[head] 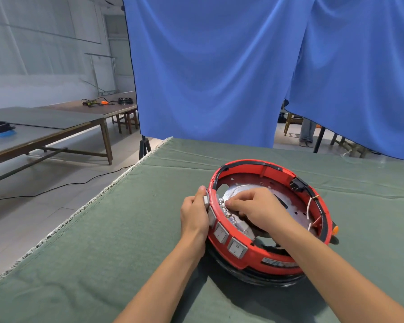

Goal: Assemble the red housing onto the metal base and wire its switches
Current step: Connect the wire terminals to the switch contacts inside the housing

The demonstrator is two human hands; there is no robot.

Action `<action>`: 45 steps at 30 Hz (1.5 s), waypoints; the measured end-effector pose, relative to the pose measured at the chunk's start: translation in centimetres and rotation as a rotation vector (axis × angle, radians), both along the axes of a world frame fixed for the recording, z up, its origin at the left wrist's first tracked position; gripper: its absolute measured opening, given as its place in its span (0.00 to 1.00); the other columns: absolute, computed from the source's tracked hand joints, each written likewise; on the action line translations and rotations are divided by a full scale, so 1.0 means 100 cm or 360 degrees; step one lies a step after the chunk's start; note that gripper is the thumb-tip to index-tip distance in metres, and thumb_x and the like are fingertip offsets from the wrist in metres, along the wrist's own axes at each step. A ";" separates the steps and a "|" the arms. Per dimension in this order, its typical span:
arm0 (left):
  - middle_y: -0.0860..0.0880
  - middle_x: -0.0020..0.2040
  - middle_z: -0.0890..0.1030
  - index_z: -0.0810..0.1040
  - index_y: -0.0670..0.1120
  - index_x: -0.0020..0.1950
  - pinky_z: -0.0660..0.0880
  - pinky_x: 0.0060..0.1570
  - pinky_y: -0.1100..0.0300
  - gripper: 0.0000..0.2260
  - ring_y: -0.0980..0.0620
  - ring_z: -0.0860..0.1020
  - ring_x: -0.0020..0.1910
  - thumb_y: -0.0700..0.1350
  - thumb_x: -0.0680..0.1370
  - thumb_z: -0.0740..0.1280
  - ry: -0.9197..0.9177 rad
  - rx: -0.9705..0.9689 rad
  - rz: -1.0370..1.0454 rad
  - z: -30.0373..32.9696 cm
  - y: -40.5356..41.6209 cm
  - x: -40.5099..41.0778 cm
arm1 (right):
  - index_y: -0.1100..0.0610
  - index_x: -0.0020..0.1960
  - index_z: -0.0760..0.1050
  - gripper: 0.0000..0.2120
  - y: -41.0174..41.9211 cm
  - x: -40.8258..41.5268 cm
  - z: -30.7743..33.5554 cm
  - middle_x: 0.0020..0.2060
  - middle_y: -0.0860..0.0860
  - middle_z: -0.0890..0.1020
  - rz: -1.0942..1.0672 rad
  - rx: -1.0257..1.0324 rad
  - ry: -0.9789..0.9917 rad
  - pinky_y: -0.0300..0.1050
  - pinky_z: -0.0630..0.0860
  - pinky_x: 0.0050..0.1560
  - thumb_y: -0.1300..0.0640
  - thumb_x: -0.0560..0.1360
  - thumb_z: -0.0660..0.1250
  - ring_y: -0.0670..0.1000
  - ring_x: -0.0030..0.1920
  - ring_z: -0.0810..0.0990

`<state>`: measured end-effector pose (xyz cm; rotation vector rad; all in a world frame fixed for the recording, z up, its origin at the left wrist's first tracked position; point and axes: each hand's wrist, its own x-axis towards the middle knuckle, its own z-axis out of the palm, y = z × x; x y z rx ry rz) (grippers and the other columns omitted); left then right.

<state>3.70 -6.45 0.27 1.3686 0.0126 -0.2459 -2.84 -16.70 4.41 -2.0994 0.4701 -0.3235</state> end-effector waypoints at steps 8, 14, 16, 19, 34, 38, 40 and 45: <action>0.25 0.60 0.73 0.73 0.30 0.61 0.67 0.63 0.32 0.23 0.26 0.72 0.60 0.49 0.79 0.60 0.0054 -0.0545 -0.0119 0.007 0.007 -0.008 | 0.52 0.31 0.81 0.10 -0.001 -0.013 0.004 0.21 0.41 0.77 0.0101 -0.0066 -0.0068 0.28 0.66 0.26 0.53 0.70 0.73 0.37 0.23 0.72; 0.29 0.56 0.75 0.75 0.33 0.56 0.67 0.62 0.32 0.18 0.28 0.73 0.55 0.46 0.77 0.58 -0.0116 -0.0586 -0.0109 0.009 0.009 -0.011 | 0.53 0.33 0.83 0.09 0.004 -0.013 0.008 0.24 0.45 0.80 0.0156 -0.0215 -0.0029 0.34 0.69 0.31 0.51 0.70 0.73 0.40 0.26 0.73; 0.31 0.52 0.78 0.78 0.35 0.55 0.71 0.58 0.36 0.17 0.32 0.76 0.52 0.46 0.78 0.57 -0.0144 -0.0538 -0.0147 0.010 0.008 -0.011 | 0.55 0.34 0.83 0.07 0.005 -0.014 0.007 0.27 0.48 0.82 0.0147 -0.0133 -0.0049 0.38 0.72 0.34 0.54 0.70 0.73 0.42 0.28 0.75; 0.39 0.44 0.81 0.81 0.41 0.48 0.76 0.49 0.48 0.12 0.43 0.78 0.42 0.43 0.79 0.59 -0.0140 -0.0495 -0.0243 0.010 0.004 -0.010 | 0.56 0.34 0.82 0.06 0.001 -0.018 0.007 0.28 0.51 0.82 0.0099 0.0014 -0.0101 0.40 0.73 0.37 0.58 0.70 0.74 0.45 0.30 0.75; 0.39 0.40 0.71 0.75 0.39 0.45 0.71 0.43 0.46 0.08 0.41 0.71 0.38 0.44 0.74 0.62 0.0268 -0.0741 -0.0309 0.004 0.005 -0.006 | 0.55 0.27 0.78 0.13 0.000 -0.014 0.021 0.16 0.44 0.69 0.0247 0.0020 0.0293 0.32 0.58 0.17 0.54 0.68 0.76 0.42 0.15 0.62; 0.38 0.28 0.78 0.78 0.36 0.29 0.76 0.29 0.61 0.28 0.46 0.79 0.27 0.45 0.80 0.48 0.0250 -0.1099 -0.0889 0.010 0.010 -0.010 | 0.57 0.31 0.80 0.10 -0.001 -0.015 0.028 0.18 0.47 0.73 0.0365 0.0025 0.0384 0.32 0.55 0.20 0.56 0.70 0.73 0.47 0.16 0.60; 0.46 0.21 0.75 0.76 0.41 0.23 0.71 0.20 0.68 0.29 0.52 0.75 0.18 0.46 0.80 0.50 0.0286 -0.1080 -0.0839 0.006 0.007 -0.003 | 0.61 0.38 0.81 0.06 0.002 -0.017 0.028 0.19 0.48 0.75 0.0392 0.0084 0.0382 0.31 0.56 0.19 0.59 0.72 0.71 0.46 0.14 0.61; 0.48 0.23 0.74 0.76 0.44 0.26 0.70 0.21 0.68 0.16 0.51 0.74 0.19 0.47 0.71 0.59 0.0192 -0.0981 -0.0664 -0.002 0.006 0.004 | 0.68 0.41 0.81 0.10 0.009 -0.015 0.026 0.23 0.54 0.75 0.0315 0.0094 0.0352 0.31 0.60 0.18 0.60 0.72 0.71 0.46 0.14 0.64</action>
